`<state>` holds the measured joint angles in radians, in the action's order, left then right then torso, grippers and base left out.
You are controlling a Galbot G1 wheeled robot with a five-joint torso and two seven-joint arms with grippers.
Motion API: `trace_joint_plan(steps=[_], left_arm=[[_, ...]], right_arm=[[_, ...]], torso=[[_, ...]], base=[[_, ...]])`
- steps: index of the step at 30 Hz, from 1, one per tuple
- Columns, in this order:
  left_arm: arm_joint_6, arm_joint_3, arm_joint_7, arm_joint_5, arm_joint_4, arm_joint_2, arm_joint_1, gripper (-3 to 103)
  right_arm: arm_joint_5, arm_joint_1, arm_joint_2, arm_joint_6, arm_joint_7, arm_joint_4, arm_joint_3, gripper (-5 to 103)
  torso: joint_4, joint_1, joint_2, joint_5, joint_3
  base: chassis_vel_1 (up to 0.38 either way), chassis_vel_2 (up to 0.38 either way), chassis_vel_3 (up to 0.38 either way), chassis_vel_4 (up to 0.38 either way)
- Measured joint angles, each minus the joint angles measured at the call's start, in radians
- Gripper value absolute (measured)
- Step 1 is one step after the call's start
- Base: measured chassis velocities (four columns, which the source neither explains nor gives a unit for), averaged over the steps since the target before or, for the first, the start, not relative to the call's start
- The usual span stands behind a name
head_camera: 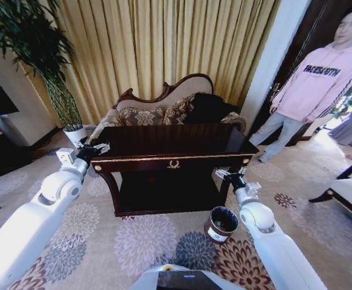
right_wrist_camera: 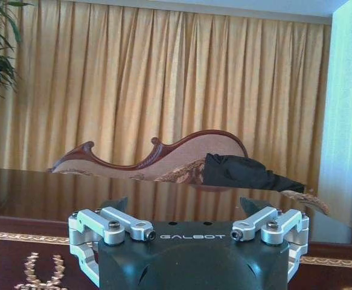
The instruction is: Move to the front of the table and place the trash on the table into the trash bin.
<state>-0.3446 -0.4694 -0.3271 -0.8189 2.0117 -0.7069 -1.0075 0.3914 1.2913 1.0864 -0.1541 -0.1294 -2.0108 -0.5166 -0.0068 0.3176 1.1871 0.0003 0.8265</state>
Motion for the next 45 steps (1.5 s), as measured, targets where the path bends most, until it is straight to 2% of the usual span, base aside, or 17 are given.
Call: trace_joint_plan(steps=[14,21,27,32,42,45], left_arm=[[0.001,0.005,0.0,0.001,0.0,0.004,0.001,100],[0.002,0.01,0.003,0.001,-0.006,0.004,0.004,100],[0.004,0.013,0.009,0.002,-0.012,0.003,0.01,100],[0.005,0.008,0.01,0.001,-0.013,0.005,0.009,100],[0.008,0.003,0.012,0.001,-0.019,0.004,0.004,100],[0.009,0.013,0.013,0.004,-0.021,-0.001,0.009,100]], right_arm=[[-0.002,0.0,0.004,0.007,0.007,0.015,-0.011,100],[-0.003,-0.001,0.009,0.013,0.005,0.022,-0.011,100],[-0.002,-0.001,0.011,0.013,0.003,0.024,-0.01,100],[0.0,-0.019,0.009,0.01,-0.004,0.027,0.007,100],[0.004,-0.037,0.008,0.007,-0.01,0.039,0.025,100],[0.003,-0.038,0.008,0.011,-0.008,0.051,0.025,100]], torso=[[-0.0002,0.0,0.0,-0.0002,0.0],[0.0005,0.0,0.0,-0.0003,0.0],[-0.0006,0.0,0.0,0.0002,0.0],[0.0002,0.0,0.0,-0.0001,0.0],[0.0003,0.0,0.0,-0.0005,0.0],[-0.0008,0.0,0.0,0.0008,0.0]], base=[[0.109,-0.108,-0.108,0.102],[0.265,-0.281,-0.238,0.3],[0.284,-0.274,-0.283,0.247],[0.277,-0.258,-0.273,0.255],[0.274,-0.279,-0.257,0.284],[0.28,-0.265,-0.298,0.255]])
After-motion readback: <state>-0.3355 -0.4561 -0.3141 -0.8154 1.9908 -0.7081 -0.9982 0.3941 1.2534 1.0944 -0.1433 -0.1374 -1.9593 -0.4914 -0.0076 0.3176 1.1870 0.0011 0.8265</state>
